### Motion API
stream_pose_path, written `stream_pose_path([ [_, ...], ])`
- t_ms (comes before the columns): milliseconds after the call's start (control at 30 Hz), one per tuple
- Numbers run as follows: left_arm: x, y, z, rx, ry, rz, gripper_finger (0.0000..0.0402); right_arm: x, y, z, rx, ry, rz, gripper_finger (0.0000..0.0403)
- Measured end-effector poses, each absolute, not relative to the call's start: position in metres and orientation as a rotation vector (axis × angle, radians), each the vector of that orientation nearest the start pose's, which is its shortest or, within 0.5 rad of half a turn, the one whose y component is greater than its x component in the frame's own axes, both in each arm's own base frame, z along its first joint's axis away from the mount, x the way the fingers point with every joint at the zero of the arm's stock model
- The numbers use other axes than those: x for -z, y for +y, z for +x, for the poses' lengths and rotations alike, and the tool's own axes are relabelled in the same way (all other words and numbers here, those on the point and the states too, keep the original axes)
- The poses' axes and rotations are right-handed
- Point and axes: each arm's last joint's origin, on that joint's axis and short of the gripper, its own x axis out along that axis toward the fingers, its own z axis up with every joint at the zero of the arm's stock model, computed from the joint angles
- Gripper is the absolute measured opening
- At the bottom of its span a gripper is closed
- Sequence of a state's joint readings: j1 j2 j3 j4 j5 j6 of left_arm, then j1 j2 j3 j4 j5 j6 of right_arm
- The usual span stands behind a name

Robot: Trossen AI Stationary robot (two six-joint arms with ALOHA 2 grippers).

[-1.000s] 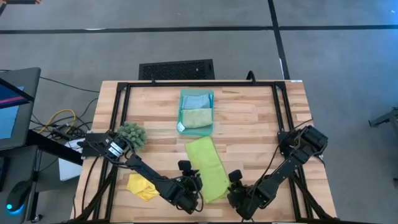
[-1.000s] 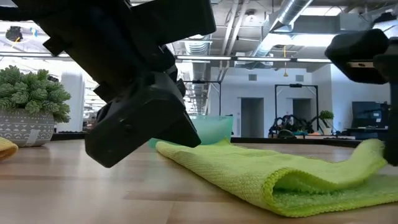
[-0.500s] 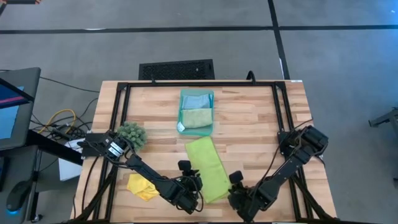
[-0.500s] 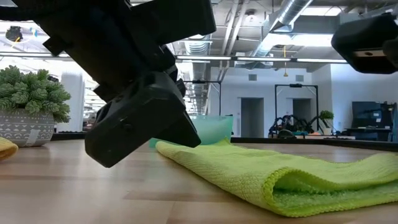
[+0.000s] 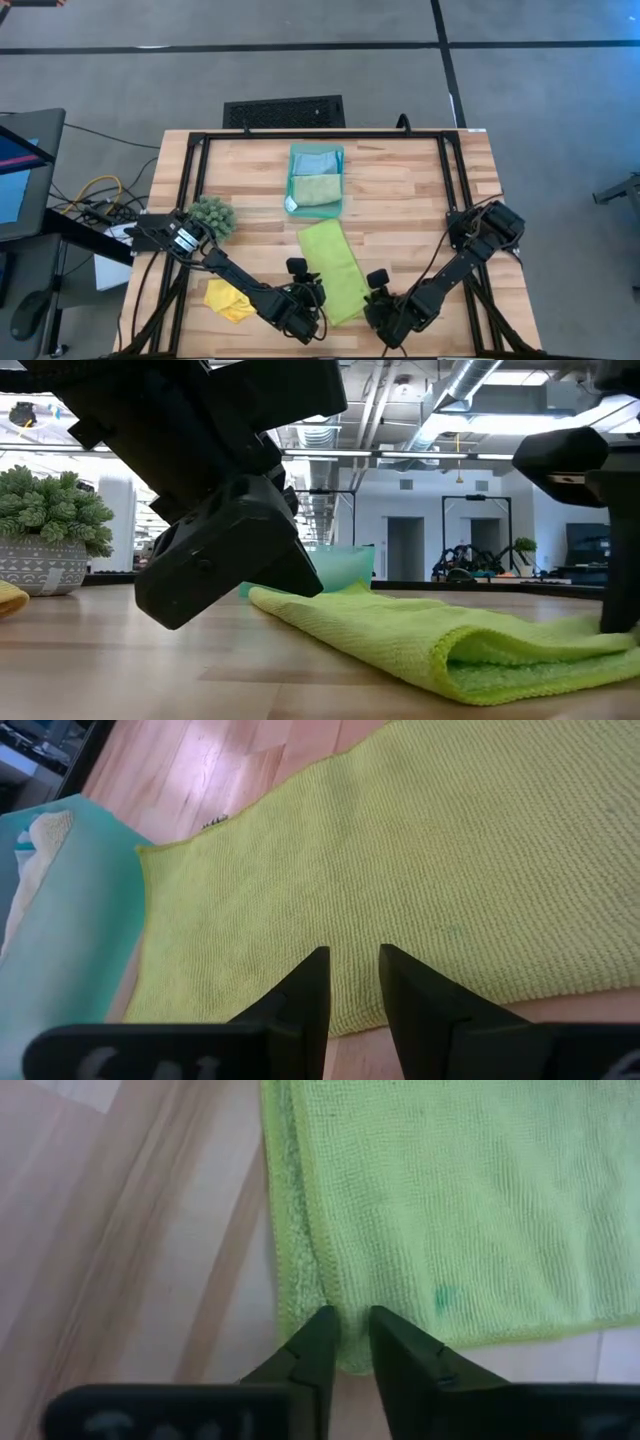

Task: Fold microfiber towels
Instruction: Fold the light green microfiber cloth

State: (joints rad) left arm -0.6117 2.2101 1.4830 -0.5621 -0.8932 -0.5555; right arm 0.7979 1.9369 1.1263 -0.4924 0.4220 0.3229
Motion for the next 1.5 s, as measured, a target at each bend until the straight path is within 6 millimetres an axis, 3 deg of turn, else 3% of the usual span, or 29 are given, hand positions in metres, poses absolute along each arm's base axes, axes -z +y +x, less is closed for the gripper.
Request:
stream_pose_path([
  [200,-0.115,-0.225,0.360,-0.476,0.817,0.373,0.0082,-0.123,0.243,0.254,-0.141,1.098,-0.465,0.0012],
  [433,-0.115,-0.225,0.359,-0.482,0.823,0.382,0.0082,-0.138,0.251,0.255,-0.130,1.078,-0.485,0.0028],
  [733,-0.114,-0.222,0.356,-0.512,0.839,0.377,0.0082,-0.154,0.259,0.255,-0.106,1.107,-0.471,0.0007],
  [1267,-0.114,-0.222,0.356,-0.515,0.836,0.369,0.0082,-0.149,0.253,0.264,-0.096,1.093,-0.403,0.0042],
  [1500,-0.114,-0.222,0.356,-0.514,0.834,0.363,0.0082,-0.139,0.246,0.264,-0.153,1.160,-0.344,0.0088],
])
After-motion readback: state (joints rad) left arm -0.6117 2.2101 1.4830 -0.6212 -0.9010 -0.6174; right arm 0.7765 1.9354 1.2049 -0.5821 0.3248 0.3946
